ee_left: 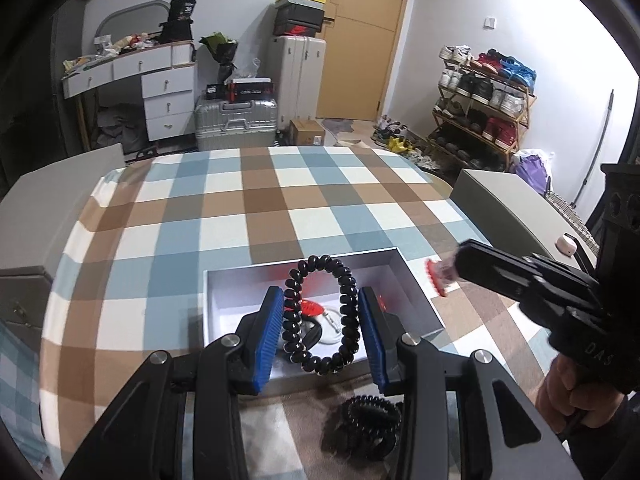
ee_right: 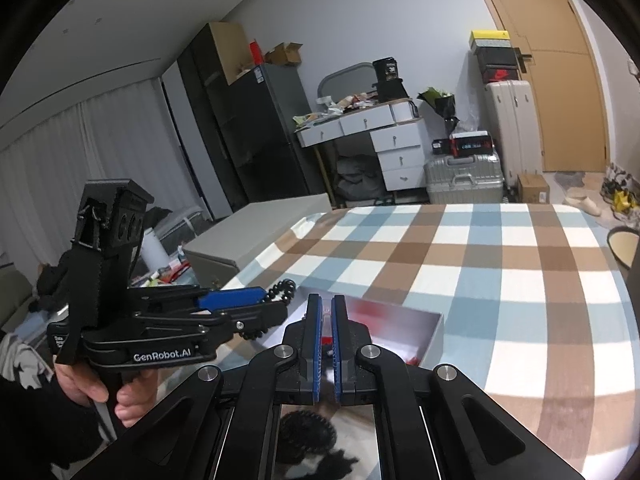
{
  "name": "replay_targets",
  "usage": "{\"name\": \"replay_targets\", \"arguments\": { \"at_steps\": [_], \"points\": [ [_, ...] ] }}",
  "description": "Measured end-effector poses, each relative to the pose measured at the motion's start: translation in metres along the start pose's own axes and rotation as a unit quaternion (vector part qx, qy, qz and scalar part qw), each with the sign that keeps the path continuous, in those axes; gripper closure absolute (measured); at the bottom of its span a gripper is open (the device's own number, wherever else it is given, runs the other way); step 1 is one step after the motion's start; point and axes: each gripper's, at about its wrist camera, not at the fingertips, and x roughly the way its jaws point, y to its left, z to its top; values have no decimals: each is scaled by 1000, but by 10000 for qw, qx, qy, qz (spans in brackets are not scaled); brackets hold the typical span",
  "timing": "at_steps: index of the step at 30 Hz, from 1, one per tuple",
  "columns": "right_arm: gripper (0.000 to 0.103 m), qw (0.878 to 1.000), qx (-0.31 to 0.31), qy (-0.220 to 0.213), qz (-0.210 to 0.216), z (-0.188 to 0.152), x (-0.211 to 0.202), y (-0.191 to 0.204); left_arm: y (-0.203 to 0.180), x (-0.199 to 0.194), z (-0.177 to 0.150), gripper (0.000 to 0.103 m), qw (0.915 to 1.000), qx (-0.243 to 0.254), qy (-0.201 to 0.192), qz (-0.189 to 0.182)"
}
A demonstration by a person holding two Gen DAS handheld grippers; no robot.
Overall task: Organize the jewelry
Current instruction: 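Carry bracelet and red item into the grey box and open both tools, then lift both open tools up and away from the box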
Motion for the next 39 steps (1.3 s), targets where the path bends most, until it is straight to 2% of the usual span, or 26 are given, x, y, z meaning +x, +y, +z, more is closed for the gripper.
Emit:
{"name": "replay_targets", "arguments": {
  "at_steps": [7, 26, 28, 29, 32, 33, 34, 35, 37, 39],
  "points": [
    [99, 9998, 208, -30, -57, 1, 24, -18, -1, 16, 4, 71, 9998, 15, 94, -163],
    [99, 9980, 413, 431, -199, -10, 67, -42, 3, 45, 3, 70, 9983, 34, 363, -458],
    [99, 9977, 465, 469, -181, -11, 69, -44, 4, 46, 4, 67, 9979, 16, 339, -546],
    [99, 9975, 479, 480, -178, -11, 69, -44, 4, 46, 5, 60, 9979, 12, 338, -548],
    [95, 9969, 544, 530, -188, -11, 69, -46, 4, 45, 6, 46, 9984, 44, 375, -425],
    [94, 9968, 582, 533, -154, -11, 68, -46, 4, 43, 6, 44, 9984, 56, 373, -432],
    [87, 9966, 607, 526, -161, -11, 67, -47, 5, 41, 6, 44, 9984, 63, 362, -423],
    [76, 9966, 632, 503, -184, -10, 65, -47, 5, 40, 5, 42, 9985, 71, 357, -407],
    [63, 9967, 704, 352, -209, -9, 55, -47, 5, 34, 4, 38, 9990, 57, 329, -301],
    [59, 9968, 745, 205, -222, -8, 42, -45, 6, 27, 2, 38, 9993, 56, 269, -243]
  ]
}}
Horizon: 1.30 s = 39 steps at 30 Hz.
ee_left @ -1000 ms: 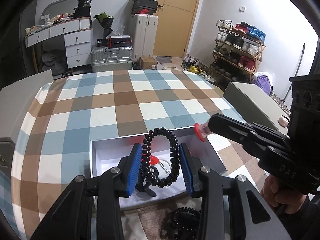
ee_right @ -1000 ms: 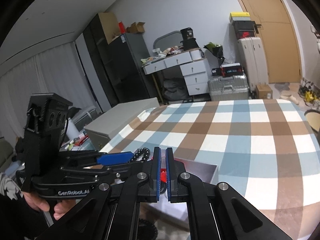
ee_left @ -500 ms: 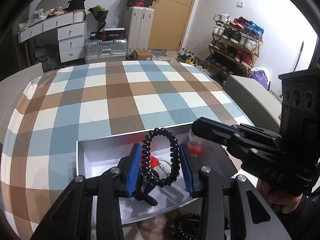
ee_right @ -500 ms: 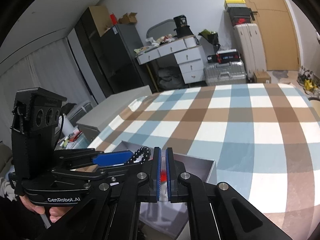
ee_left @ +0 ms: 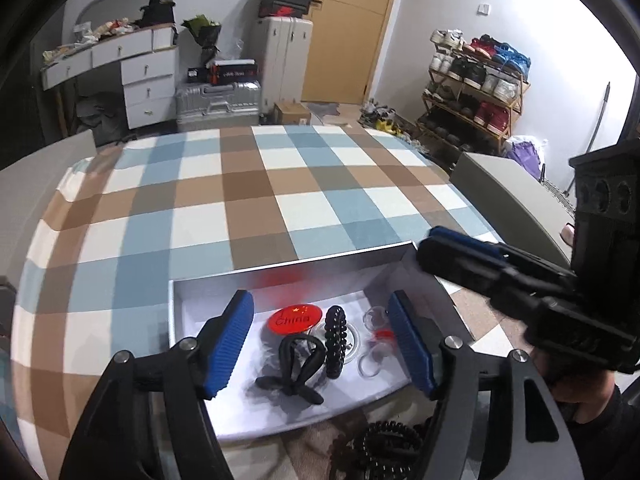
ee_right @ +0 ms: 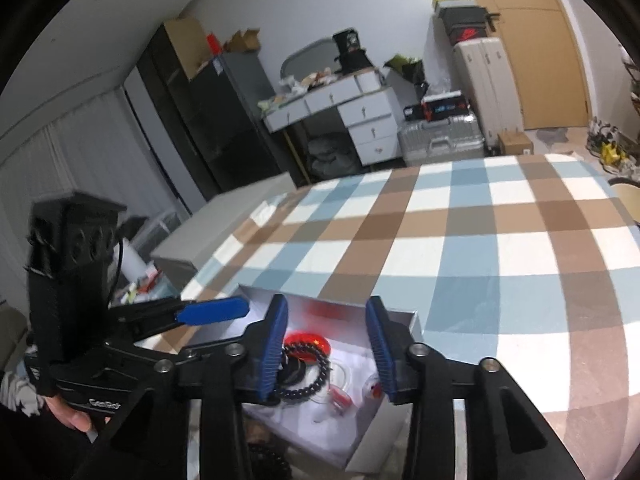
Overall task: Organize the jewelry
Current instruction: 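Lift both open tools up and away from the box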
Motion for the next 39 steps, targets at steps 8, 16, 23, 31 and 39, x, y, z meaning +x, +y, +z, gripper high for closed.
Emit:
{"name": "replay_targets", "arguments": {
  "at_steps": [8, 16, 23, 31, 39],
  "points": [
    [32, 9990, -7, -399, -210, 3, -47, 15, -13, -28, -9, 35, 9989, 118, -211, 395],
    [4, 9950, -121, -861, -491, -5, -97, 35, -18, -61, -19, 21, 9954, -14, -675, 682],
    [0, 9928, -380, -951, -614, -21, -123, 58, -22, -83, -34, 20, 9905, -86, -1073, 858],
    [0, 9906, -862, -792, -703, -43, -144, 87, -21, -91, -54, 19, 9916, -277, -925, 863],
    [0, 9933, -845, -420, -670, -77, -141, 85, -20, -88, -90, 11, 9920, -492, -649, 962]
  ]
}}
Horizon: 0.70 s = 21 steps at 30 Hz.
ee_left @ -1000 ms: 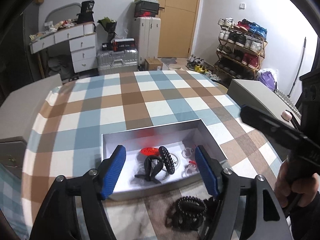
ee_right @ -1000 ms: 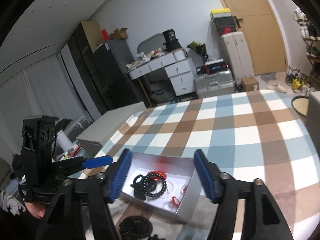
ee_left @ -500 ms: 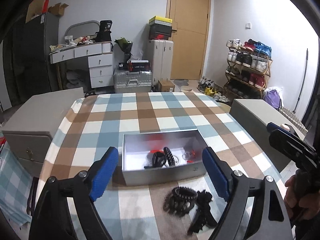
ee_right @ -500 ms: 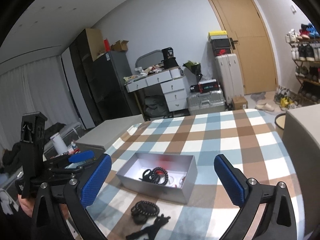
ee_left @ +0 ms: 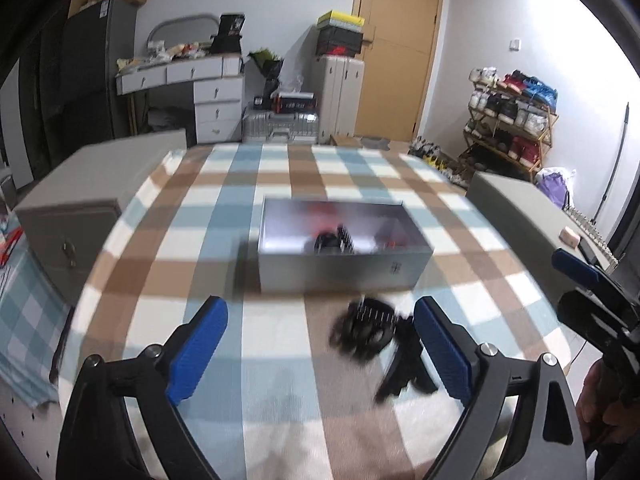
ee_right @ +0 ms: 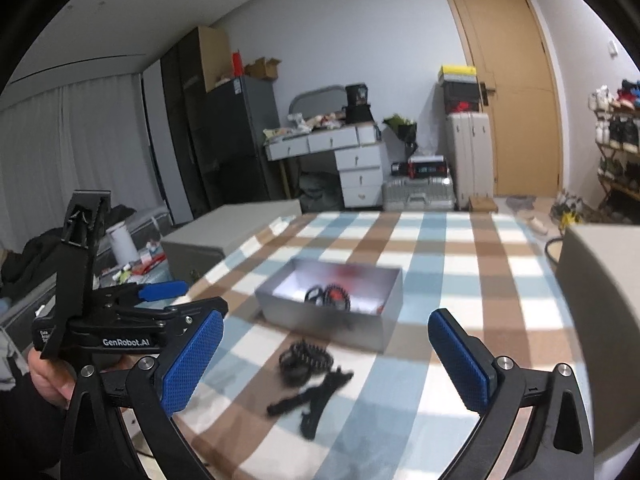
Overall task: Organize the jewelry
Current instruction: 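Lift both open tools up and away from the box, then reach the right tool to the pile and grasp a black claw clip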
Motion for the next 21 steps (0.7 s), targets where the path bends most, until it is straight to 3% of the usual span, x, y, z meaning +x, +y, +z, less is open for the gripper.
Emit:
{"name": "replay_targets", "arguments": {
  "at_steps": [13, 21],
  "points": [
    [0, 9948, -206, 1001, 38, -53, 49, 5, 4, 16, -42, 11, 9977, -57, 654, -137],
    [14, 9924, 56, 1194, 305, -57, 71, 3, 10, 24, -54, 11, 9959, -137, 876, -175]
  ]
}}
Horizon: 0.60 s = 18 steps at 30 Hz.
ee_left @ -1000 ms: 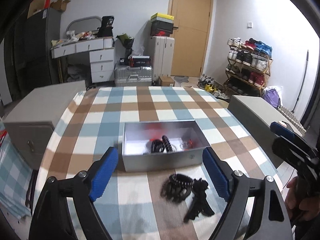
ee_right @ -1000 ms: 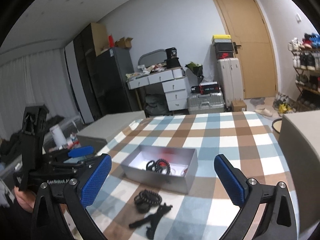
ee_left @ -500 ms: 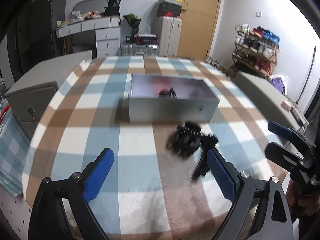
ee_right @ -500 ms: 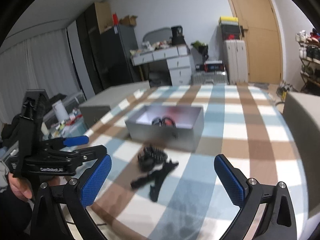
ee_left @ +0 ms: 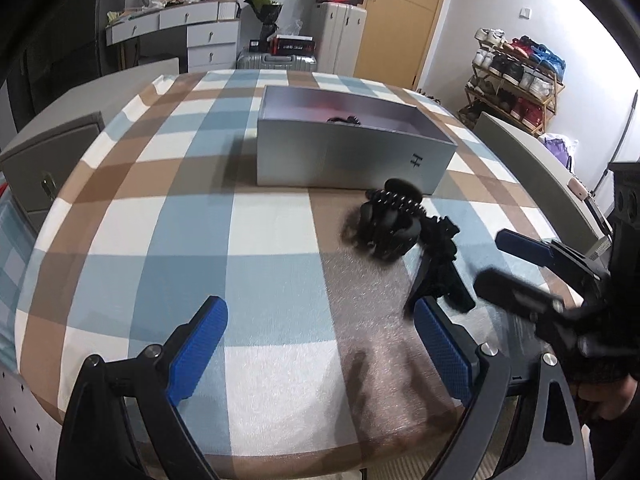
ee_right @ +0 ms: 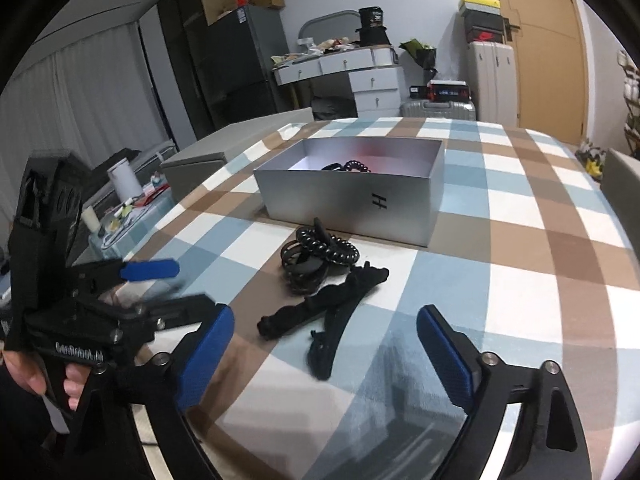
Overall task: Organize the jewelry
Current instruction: 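Reach the right tool to the pile and grasp a black claw clip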
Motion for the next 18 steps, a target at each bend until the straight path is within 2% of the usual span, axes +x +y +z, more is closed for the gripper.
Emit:
{"name": "replay_targets", "arguments": {
  "at_steps": [3, 5, 9, 11, 12, 14, 18],
  "points": [
    [21, 9994, 248, 130, 187, 6, 12, -4, 4, 1, -2, 11, 10000, -68, 64, -6],
    [29, 9983, 454, 259, 249, 10, 22, -7, 6, 0, -4, 11, 9999, -112, 89, -4],
    [41, 9959, 726, 478, 261, 14, 37, -11, 8, 0, -7, 11, 9998, -129, 133, 7],
    [57, 9949, 789, 578, 226, 13, 41, -12, 9, 0, -7, 11, 9998, -119, 146, 9],
    [58, 9945, 856, 563, 214, 13, 41, -14, 8, 0, -8, 11, 9998, -114, 155, 14],
    [74, 9929, 1026, 540, 262, 12, 39, -19, 8, 0, -9, 11, 9998, -107, 177, 19],
    [85, 9898, 1331, 419, 272, 9, 28, -32, 6, 2, -10, 11, 9997, -86, 227, 14]
  ]
}}
